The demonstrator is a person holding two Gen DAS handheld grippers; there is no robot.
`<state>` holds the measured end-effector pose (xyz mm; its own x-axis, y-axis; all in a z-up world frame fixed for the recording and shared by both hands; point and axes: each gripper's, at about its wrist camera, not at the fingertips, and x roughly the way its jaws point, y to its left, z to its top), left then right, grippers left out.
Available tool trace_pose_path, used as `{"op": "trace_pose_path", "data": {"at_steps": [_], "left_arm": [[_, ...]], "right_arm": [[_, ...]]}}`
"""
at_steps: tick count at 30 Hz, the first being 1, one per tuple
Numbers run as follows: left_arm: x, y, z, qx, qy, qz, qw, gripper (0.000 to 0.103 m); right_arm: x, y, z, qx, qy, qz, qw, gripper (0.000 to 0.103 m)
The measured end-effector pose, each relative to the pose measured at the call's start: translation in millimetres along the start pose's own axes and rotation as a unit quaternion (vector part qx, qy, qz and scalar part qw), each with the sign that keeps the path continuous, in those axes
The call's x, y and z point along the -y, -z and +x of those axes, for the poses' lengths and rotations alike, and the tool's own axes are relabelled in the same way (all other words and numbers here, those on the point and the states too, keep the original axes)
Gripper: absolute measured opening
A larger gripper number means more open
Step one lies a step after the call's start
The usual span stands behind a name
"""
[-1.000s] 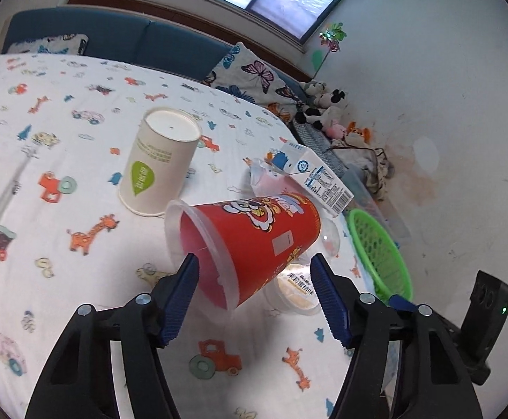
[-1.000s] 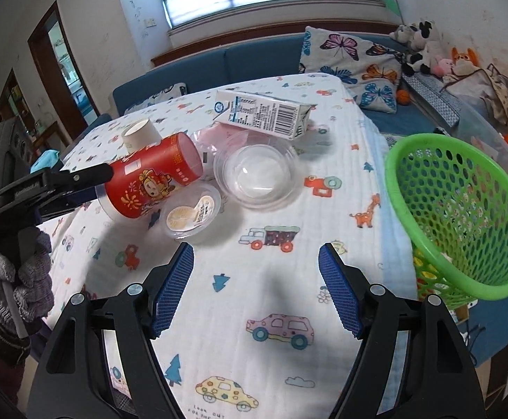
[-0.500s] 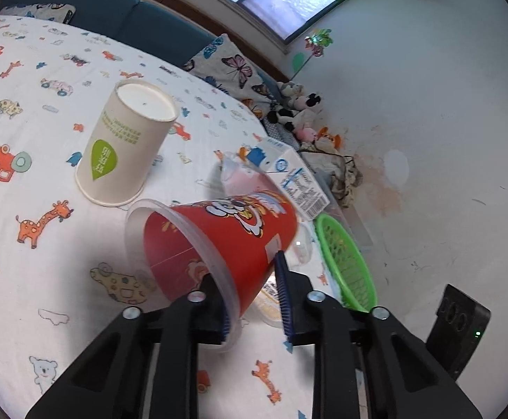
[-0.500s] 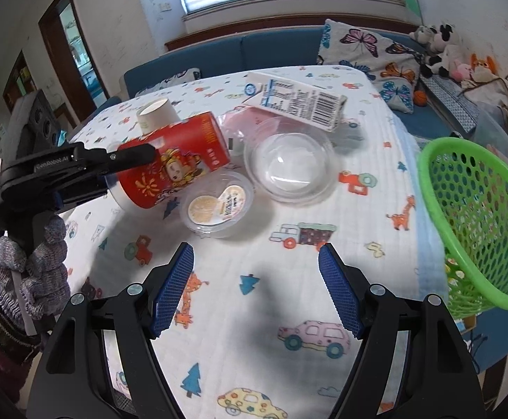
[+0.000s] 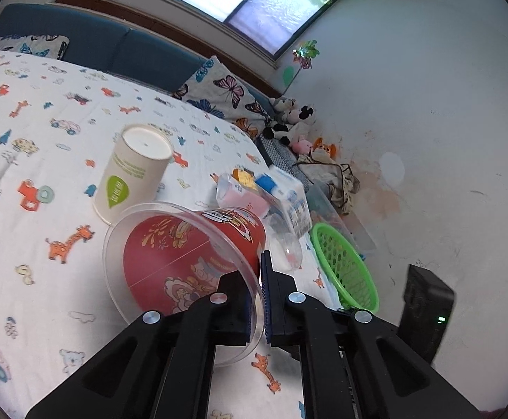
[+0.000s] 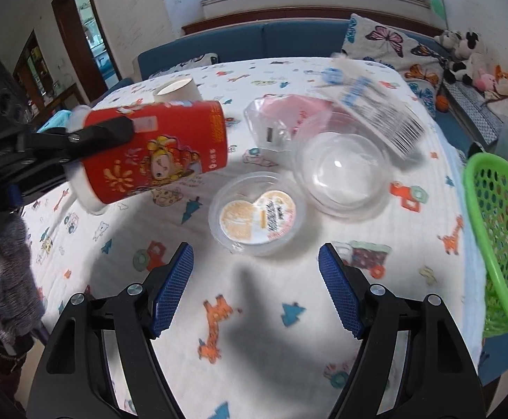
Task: Collect trash
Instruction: 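Grasp the pudding cup with the right gripper while the left gripper holds the red cup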
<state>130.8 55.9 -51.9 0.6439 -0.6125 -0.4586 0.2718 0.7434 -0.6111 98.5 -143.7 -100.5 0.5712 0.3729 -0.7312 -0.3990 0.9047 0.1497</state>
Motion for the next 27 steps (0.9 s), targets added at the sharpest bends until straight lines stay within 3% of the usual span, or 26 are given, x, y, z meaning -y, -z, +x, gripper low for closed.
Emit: {"op": "trace_pose_path", "data": {"at_steps": [14, 19, 27], "left_arm": [[-2.5, -1.4, -30.9, 0.021, -0.007, 0.011, 0.9997, 0.005], [-2.3, -0.2, -32.0, 0.021, -0.008, 0.009, 0.9997, 0.005], [3.6, 1.2, -30.9, 0.018, -0.008, 0.012, 0.9997, 0.005]], "right_arm": [[-9.5, -15.4, 36.4, -0.011, 0.014, -0.002, 1.0, 0.071], [-8.5, -13.8, 40.3, -0.012, 0.026, -0.005, 1.0, 0.064], [-5.7, -10.2, 33.9, -0.01, 0.023, -0.005, 1.0, 0.064]]}}
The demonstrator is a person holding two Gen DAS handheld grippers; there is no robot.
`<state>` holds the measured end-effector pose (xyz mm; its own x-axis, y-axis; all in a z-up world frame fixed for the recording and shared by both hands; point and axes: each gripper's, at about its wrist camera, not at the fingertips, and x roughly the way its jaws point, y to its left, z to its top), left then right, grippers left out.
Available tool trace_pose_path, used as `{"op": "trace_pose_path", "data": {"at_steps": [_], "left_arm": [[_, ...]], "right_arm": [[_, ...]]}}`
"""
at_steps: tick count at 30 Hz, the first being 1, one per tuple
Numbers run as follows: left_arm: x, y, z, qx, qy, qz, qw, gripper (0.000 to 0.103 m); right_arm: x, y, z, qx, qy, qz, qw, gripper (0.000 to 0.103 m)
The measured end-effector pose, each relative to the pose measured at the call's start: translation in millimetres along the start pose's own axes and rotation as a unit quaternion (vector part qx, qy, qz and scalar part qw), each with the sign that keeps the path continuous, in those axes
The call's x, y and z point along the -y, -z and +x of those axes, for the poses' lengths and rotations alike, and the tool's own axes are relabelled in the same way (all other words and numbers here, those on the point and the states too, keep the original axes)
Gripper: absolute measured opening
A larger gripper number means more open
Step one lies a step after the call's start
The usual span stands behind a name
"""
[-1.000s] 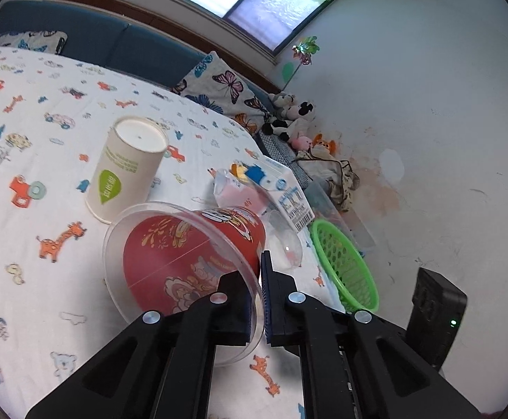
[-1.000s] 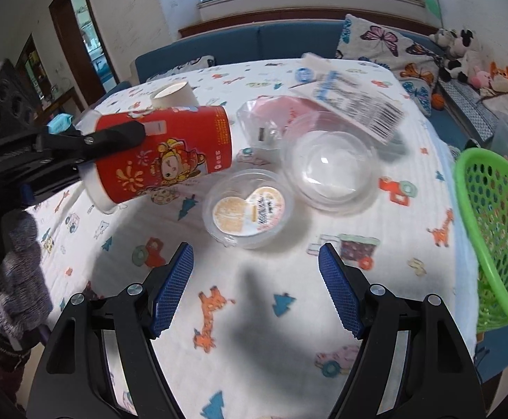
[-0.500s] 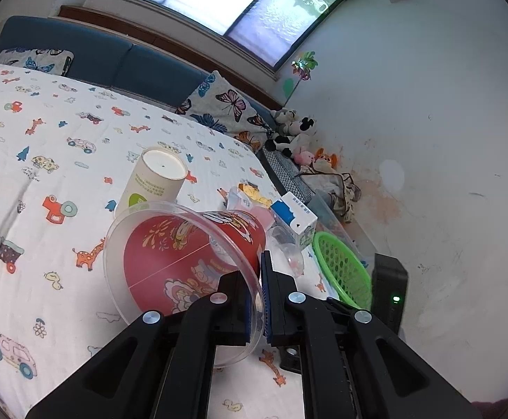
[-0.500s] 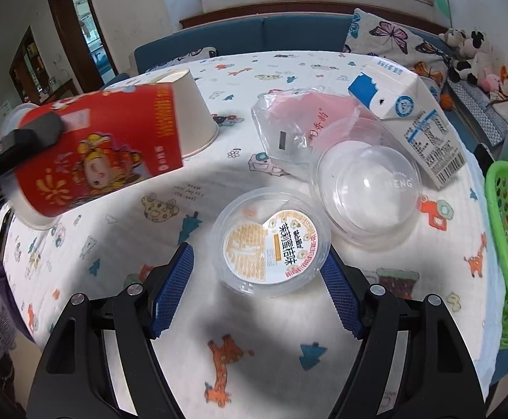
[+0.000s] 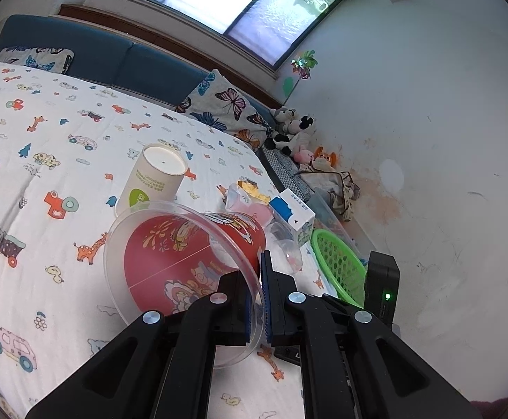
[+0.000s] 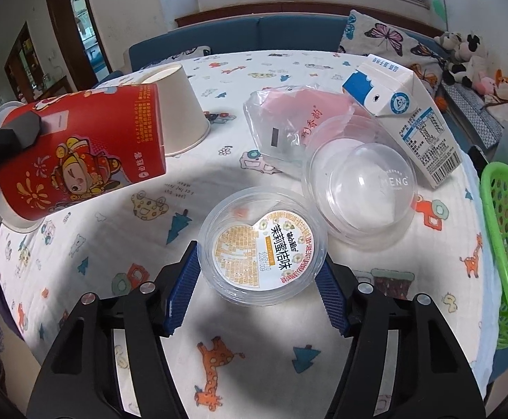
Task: Collect trash
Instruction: 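Grasp the pudding cup with the right gripper while the left gripper holds the red cup, then drop the pudding cup into the green basket while the left gripper carries the red cup toward it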
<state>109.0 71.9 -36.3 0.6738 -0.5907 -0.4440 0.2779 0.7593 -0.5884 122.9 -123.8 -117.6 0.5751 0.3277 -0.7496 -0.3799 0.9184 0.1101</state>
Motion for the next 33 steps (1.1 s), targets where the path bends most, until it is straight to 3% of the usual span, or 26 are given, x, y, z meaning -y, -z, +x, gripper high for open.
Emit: {"op": "trace_pose_path", "data": {"at_steps": [14, 24, 33], "left_arm": [[37.7, 2.3, 13.6, -0.015, 0.023, 0.032, 0.9991, 0.005], [82.4, 6.0, 41.8, -0.041, 0.048, 0.067, 0.9958, 0.005], [118.1, 3.2, 70.2, -0.061, 0.063, 0.093, 0.9919, 0.005]], "right_arm": [[25.2, 16.4, -58.2, 0.037, 0.003, 0.025, 0.999, 0.064], [105.4, 27.6, -111.3, 0.075, 0.066, 0.092, 0.991, 0.064], [195.1, 47.6, -126.2, 0.073, 0.127, 0.165, 0.975, 0.064]]}}
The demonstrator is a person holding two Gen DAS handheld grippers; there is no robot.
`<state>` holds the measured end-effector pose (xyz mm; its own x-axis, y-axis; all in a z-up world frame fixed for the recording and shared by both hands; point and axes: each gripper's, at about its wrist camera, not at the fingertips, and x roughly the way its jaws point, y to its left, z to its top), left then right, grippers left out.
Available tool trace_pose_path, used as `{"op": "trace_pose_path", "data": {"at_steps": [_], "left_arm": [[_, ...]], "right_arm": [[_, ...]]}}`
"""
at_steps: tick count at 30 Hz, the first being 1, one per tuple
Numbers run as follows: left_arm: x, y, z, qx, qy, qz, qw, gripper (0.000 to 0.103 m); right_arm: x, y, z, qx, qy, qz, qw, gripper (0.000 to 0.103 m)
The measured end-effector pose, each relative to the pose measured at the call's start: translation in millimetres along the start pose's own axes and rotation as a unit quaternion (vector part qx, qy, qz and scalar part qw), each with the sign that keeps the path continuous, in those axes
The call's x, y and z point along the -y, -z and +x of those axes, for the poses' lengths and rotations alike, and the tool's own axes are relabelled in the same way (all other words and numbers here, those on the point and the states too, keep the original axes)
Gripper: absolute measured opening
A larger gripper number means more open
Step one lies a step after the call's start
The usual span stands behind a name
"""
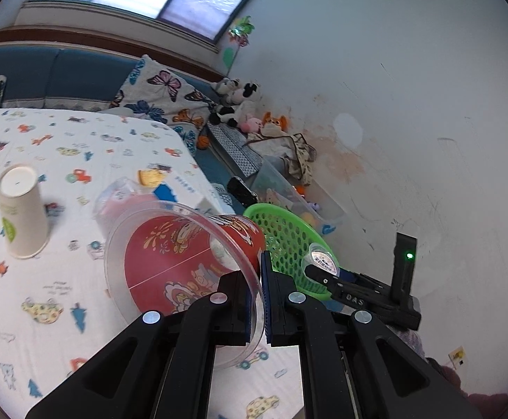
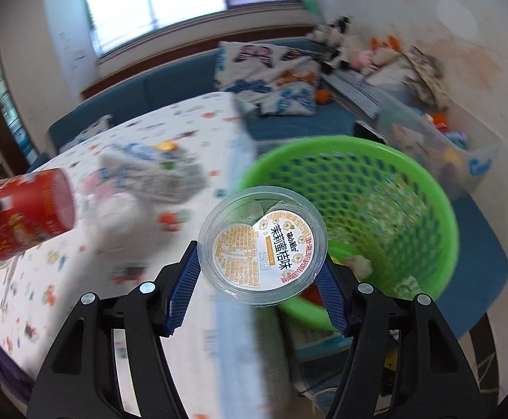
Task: Collect trash
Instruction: 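Drop the pudding cup into the green basket while the left gripper carries the red cup toward it, then lower the red paper cup into the green basket and open the left gripper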
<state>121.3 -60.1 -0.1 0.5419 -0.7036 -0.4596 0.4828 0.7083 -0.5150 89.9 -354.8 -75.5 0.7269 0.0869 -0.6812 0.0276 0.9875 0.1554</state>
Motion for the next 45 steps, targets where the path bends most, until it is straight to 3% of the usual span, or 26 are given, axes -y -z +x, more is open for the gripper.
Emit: {"op": "trace_pose_path", "data": {"at_steps": [7, 10, 12, 21, 31, 45], "left_arm": [[18.6, -12.6, 26.0, -0.015, 0.007, 0.016, 0.9997, 0.005], [27.9, -17.5, 37.4, -0.021, 0.01, 0.023, 0.9995, 0.005], [34.6, -21.3, 45.4, -0.024, 0.012, 0.03, 0.9992, 0.005], [58.7, -34.3, 82.4, -0.043, 0.025, 0.049, 0.9976, 0.005], [89.7, -36.6, 150.2, -0.093, 0.035, 0.075, 0.9922, 0.005], [108.8, -21.0, 230.1, -0.167, 0.008, 0.109, 0.9798, 0.006]], "right_arm": [[41.7, -0.9, 13.7, -0.01, 0.011, 0.042, 0.999, 0.064], [47.5, -2.9, 19.1, -0.013, 0.011, 0.048, 0.999, 0.066], [51.5, -2.9, 20.2, -0.011, 0.011, 0.054, 0.998, 0.073], [60.0, -5.5, 12.4, -0.001, 0.011, 0.056, 0.998, 0.074], [78.3, 3.8, -19.9, 0.02, 0.022, 0.063, 0.998, 0.074], [101.2, 19.0, -29.8, 0.017, 0.027, 0.089, 0.996, 0.074]]}}
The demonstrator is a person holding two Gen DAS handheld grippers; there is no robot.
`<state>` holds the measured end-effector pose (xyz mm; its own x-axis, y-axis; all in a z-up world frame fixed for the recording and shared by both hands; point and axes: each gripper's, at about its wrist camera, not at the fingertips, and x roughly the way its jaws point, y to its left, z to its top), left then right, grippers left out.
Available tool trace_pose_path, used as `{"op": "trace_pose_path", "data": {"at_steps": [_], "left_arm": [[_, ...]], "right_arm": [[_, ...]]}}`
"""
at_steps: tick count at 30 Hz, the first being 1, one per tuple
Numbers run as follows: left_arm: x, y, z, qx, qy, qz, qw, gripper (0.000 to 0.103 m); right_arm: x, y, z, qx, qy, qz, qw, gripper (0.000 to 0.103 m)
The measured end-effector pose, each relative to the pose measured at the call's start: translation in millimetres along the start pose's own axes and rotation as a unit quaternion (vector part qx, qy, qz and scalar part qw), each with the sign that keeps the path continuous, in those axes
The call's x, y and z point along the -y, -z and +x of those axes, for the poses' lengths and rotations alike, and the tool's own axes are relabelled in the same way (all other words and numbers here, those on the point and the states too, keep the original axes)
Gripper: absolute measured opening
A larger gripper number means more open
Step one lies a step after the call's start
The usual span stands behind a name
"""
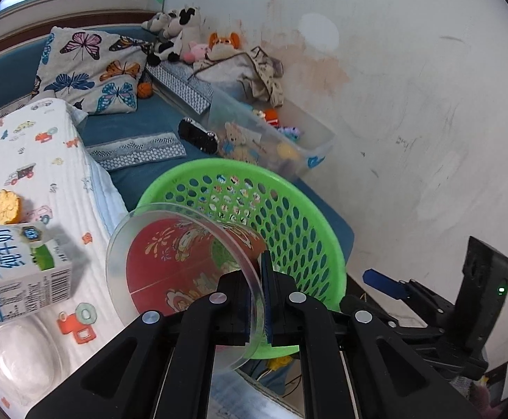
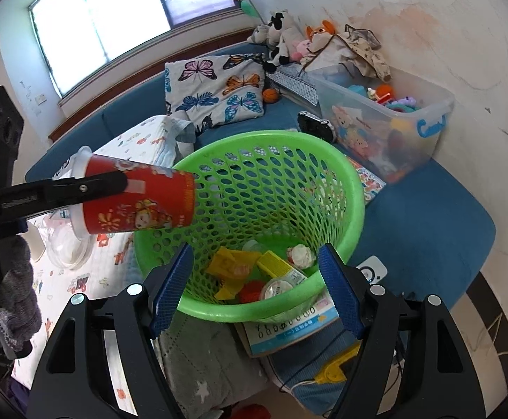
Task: Collect trash
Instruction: 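Lower the red paper cup into the green basket and open the left gripper, then move both tools back to the bed and grasp the pink plastic bag with the left gripper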
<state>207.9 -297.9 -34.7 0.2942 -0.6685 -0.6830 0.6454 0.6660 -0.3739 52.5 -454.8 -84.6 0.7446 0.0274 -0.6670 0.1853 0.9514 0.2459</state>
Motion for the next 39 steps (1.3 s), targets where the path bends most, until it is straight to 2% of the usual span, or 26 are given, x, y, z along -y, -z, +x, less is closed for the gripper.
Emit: {"op": "trace_pose_path", "data": {"at_steps": [6, 9, 11, 14, 24, 31, 39], "left_arm": [[-0.2, 1.5, 14.2, -0.019, -0.017, 0.007, 0.9996, 0.01], [0.9, 2.4, 17.8, -0.024, -0.016, 0.007, 0.9996, 0.015], [2.3, 2.8, 16.4, -0.022, -0.017, 0.008, 0.9996, 0.027], [4.8, 2.7, 12.4, -0.015, -0.018, 0.01, 0.9997, 0.038], [-0.1, 16.8, -24.3, 0.011, -0.018, 0.007, 0.9998, 0.04], [-18.1, 38.7, -69.6, 0.044, -0.038, -0.005, 0.9983, 0.045], [-58.4, 65.9, -121.9, 0.08, -0.075, -0.044, 0.993, 0.048]], "right_arm": [[2.2, 3.4, 4.5, -0.006, -0.004, 0.004, 1.0, 0.074], [3.3, 3.0, 5.2, -0.007, -0.004, 0.006, 1.0, 0.074], [3.8, 3.2, 4.7, -0.006, -0.004, 0.007, 1.0, 0.074], [4.6, 3.2, 3.7, -0.005, -0.004, 0.007, 1.0, 0.074], [-10.4, 6.4, -5.1, 0.0, -0.01, -0.004, 1.0, 0.074], [-33.5, 5.0, -3.1, -0.002, -0.028, -0.018, 0.999, 0.074], [-76.2, 4.2, 6.0, -0.011, -0.058, -0.047, 0.997, 0.079]]}}
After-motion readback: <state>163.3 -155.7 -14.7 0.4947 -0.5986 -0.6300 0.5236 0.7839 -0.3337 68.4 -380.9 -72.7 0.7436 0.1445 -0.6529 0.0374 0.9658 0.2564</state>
